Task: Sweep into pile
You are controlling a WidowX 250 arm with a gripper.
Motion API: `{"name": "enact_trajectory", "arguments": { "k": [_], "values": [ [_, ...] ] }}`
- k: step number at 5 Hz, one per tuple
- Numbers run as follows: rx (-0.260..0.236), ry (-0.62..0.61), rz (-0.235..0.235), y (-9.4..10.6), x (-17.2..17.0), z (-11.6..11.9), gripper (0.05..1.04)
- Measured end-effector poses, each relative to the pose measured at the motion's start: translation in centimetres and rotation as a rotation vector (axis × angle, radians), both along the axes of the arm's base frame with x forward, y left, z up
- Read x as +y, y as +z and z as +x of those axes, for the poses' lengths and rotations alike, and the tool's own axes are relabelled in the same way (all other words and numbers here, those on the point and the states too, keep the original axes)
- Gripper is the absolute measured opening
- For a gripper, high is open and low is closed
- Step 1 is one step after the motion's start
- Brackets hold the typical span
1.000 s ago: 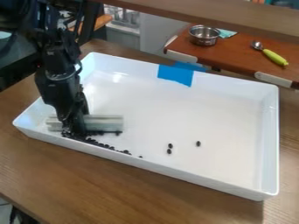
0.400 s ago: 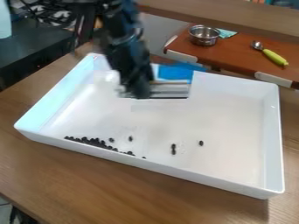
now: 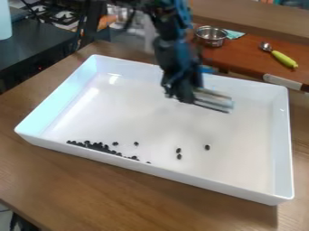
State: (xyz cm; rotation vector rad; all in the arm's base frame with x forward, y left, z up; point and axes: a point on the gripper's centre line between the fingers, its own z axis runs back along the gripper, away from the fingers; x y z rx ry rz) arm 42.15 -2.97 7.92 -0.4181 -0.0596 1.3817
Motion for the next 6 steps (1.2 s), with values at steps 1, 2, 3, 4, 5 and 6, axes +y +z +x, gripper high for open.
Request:
{"name": "enact_trajectory", "arguments": {
  "k": [1,2,3,4,5,6],
  "values": [
    [-0.045,-0.188,0.043,-0.3,-1.5,0.0,0.386],
    [-0.066,-0.251,0.08,-1.1,-2.5,-0.3,0.386],
    [-0.066,-0.312,0.113,-2.5,-3.0,-1.2,0.386],
    [-0.094,-0.332,0.144,-3.5,-2.7,-2.1,0.385],
    [-0.092,-0.355,0.163,-3.9,-2.4,-2.9,0.384],
    [-0.088,-0.38,0.186,-3.9,-1.5,-3.8,0.385]
  ]
}}
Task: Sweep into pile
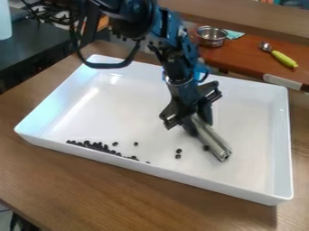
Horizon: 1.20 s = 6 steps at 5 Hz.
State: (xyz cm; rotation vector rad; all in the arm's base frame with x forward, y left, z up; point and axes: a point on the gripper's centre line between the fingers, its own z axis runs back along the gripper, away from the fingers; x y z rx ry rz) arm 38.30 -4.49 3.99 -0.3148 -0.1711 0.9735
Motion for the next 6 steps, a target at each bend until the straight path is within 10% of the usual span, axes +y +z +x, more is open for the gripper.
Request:
{"name": "enact_trajectory", "arguments": {
  "k": [6],
  "values": [
    [-0.003,-0.098,0.225,-0.1,13.3,-7.2,0.384]
  ]
}}
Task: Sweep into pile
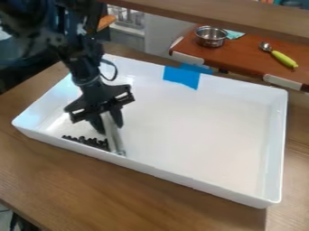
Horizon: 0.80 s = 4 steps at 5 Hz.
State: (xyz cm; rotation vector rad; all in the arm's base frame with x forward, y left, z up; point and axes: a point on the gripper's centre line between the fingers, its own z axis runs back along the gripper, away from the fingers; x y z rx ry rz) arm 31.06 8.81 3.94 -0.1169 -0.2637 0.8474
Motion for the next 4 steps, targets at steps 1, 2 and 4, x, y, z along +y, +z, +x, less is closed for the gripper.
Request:
{"name": "enact_trajectory", "arguments": {
  "k": [1,2,4],
  "values": [
    [0.01,0.018,0.03,0.0,1.7,-0.9,0.384],
    [0.024,0.016,0.007,0.2,1.6,-1.2,0.384],
    [0.028,0.048,-0.139,3.0,-4.2,2.0,0.384]
  ]
}}
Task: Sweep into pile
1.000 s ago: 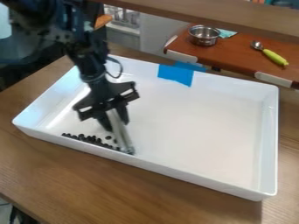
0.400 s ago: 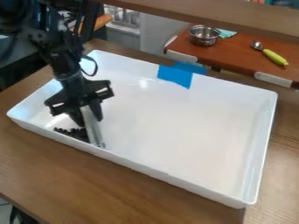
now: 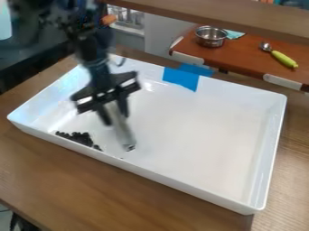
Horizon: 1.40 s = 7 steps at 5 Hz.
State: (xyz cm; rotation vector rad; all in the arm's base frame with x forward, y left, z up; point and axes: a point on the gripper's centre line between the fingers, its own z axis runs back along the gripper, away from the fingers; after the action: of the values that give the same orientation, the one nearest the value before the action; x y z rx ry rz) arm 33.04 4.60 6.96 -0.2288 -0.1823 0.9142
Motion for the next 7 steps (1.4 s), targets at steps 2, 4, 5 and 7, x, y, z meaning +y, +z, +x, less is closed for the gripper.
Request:
{"name": "enact_trajectory", "arguments": {
  "k": [2,4,5,7],
  "values": [
    [-0.001,-0.046,-0.005,-0.4,-5.1,2.5,0.384],
    [-0.028,-0.272,0.119,-2.8,-5.0,1.7,0.384],
    [-0.019,-0.31,0.125,-2.8,-4.0,1.4,0.384],
    [0.056,-0.314,0.127,-2.2,0.9,0.3,0.384]
  ]
}}
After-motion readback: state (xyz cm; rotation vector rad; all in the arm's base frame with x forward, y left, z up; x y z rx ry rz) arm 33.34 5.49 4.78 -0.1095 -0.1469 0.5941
